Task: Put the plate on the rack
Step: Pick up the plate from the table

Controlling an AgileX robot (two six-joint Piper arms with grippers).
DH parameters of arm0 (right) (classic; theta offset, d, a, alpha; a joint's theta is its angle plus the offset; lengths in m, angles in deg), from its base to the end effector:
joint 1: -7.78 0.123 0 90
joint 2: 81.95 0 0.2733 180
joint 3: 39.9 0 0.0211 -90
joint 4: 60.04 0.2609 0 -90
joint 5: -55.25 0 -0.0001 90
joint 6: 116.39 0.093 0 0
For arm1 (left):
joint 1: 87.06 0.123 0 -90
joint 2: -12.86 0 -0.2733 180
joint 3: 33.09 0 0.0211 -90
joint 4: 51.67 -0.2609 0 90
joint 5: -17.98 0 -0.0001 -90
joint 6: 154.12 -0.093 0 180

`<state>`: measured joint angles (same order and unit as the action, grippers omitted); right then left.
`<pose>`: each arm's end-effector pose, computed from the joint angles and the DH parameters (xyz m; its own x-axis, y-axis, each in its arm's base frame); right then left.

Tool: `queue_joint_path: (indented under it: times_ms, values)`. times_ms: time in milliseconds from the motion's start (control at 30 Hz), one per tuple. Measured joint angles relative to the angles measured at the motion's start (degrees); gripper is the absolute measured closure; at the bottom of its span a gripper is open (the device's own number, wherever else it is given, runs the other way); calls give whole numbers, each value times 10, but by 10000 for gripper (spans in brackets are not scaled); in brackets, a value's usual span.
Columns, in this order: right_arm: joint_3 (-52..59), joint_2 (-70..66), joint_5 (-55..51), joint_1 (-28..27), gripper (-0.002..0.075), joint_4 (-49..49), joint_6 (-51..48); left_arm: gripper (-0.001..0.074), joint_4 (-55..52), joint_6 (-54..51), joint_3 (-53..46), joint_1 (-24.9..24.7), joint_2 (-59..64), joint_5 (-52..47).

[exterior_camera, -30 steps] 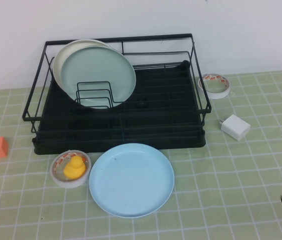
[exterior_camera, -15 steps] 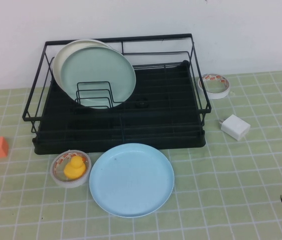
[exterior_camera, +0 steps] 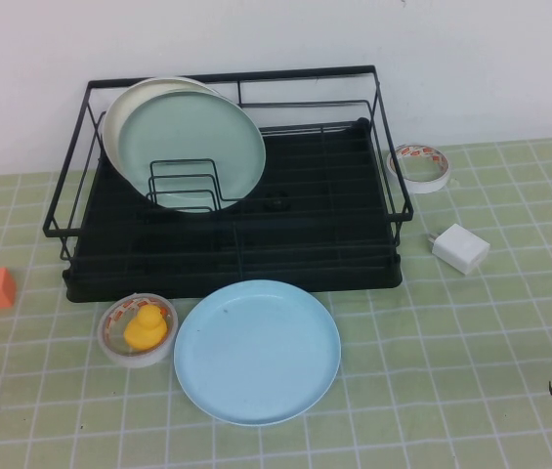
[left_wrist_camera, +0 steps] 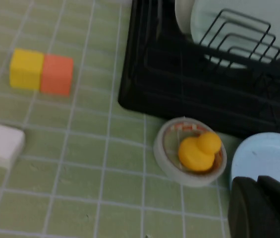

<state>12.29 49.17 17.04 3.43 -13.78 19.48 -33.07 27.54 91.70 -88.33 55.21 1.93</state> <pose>0.1471 0.0305 0.2464 -0.6110 -0.0277 -0.7911 -0.3270 0.9190 0.2204 0.1446 -0.0114 0.2577 -0.3998 -0.3251 -0.8570 -0.0325 0.9394 -0.3412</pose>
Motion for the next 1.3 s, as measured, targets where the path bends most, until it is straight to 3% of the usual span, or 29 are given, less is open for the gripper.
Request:
queue_joint_path:
  times_ms: [133,267,667,767,933,1000,1300]
  values:
    - [-6,-117,-20,3,728,161,-120,738,46,1,0,0,32,-3]
    - [-41,-254,-22,29,727,216,-165,738,75,0,0,0,37,-5]
    - [-204,-528,111,241,721,309,-177,738,84,-2,0,0,37,-3]
    - [-241,-587,118,257,658,316,-165,737,84,-2,0,0,37,-3]
    - [-293,-664,97,257,428,318,-135,737,85,-3,0,0,37,-3]
    - [-314,-690,70,257,377,318,-131,737,85,-3,0,0,37,-3]
    - [-353,-766,44,258,335,337,-120,737,85,-3,0,0,37,-3]
